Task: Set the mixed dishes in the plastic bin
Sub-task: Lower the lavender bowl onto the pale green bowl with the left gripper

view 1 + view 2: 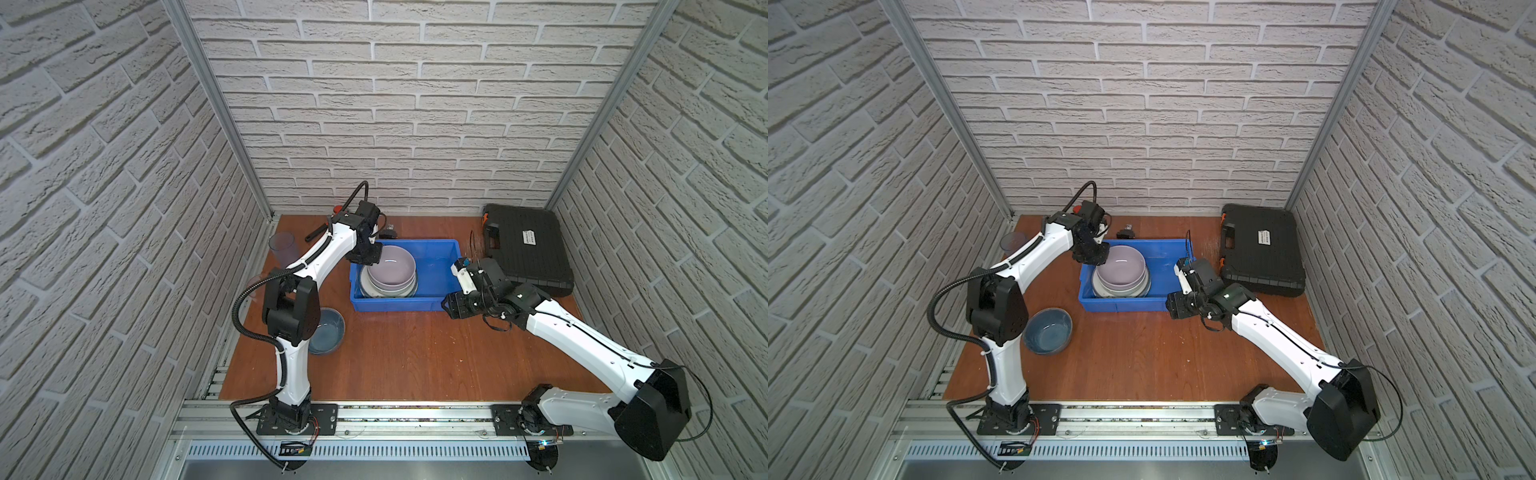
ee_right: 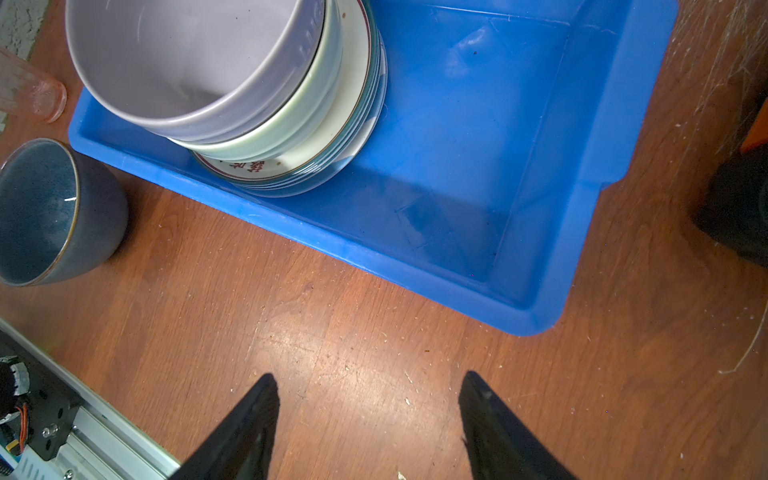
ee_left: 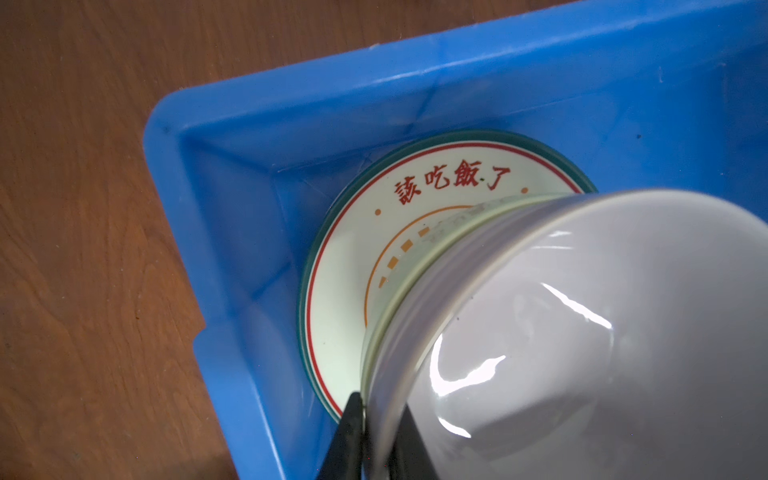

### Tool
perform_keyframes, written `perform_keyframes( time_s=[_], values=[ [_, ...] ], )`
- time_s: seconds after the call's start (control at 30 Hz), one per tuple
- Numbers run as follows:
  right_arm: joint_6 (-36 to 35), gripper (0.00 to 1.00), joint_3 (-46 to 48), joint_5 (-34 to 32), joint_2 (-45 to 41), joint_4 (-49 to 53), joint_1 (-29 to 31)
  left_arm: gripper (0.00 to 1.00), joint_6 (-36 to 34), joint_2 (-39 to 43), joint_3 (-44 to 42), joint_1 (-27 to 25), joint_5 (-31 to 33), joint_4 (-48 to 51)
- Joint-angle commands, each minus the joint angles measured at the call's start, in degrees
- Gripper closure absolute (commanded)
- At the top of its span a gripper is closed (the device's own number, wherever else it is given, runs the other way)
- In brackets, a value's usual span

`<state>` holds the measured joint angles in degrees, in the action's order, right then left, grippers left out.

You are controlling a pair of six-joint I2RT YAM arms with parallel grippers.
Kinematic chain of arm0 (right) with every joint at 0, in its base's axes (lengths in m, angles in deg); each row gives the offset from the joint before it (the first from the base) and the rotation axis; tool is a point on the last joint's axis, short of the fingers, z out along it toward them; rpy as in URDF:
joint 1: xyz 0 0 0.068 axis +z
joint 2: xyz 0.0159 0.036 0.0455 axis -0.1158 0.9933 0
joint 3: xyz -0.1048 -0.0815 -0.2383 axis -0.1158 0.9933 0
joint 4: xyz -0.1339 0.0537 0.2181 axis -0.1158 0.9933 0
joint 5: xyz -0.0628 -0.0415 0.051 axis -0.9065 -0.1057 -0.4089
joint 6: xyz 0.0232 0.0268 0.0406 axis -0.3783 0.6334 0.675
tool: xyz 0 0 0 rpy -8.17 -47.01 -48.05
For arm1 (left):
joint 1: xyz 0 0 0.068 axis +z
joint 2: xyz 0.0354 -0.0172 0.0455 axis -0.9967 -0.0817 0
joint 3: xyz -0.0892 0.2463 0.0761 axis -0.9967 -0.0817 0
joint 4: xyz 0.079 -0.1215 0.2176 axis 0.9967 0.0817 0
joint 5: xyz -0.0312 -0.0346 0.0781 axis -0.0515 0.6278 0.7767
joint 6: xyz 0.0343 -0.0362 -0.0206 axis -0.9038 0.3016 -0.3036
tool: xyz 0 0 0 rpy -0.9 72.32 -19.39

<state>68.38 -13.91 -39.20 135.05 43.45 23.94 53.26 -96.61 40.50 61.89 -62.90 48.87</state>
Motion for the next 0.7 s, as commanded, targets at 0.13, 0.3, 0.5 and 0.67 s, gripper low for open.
perform_keyframes(
  time_s=[0.13, 0.3, 0.5, 0.67],
  values=[
    [0.5, 0.29, -0.2, 0.3, 0.2, -1.8, -0.1, 0.81, 0.4, 2.8, -1.5, 0.9, -1.1, -2.1],
    [0.5, 0.29, -0.2, 0.2, 0.3, -1.7, -0.1, 0.81, 0.6, 3.1, -2.8, 1.0, -1.4, -3.2],
    [0.5, 0.29, -0.3, 0.2, 0.3, -1.7, -0.1, 0.81, 0.6, 3.3, -3.4, 1.1, -1.6, -3.7],
    [0.4, 0.29, -0.4, 0.2, 0.5, -1.5, -0.1, 0.81, 0.2, 3.3, -3.4, 1.3, -1.7, -3.6]
  ],
)
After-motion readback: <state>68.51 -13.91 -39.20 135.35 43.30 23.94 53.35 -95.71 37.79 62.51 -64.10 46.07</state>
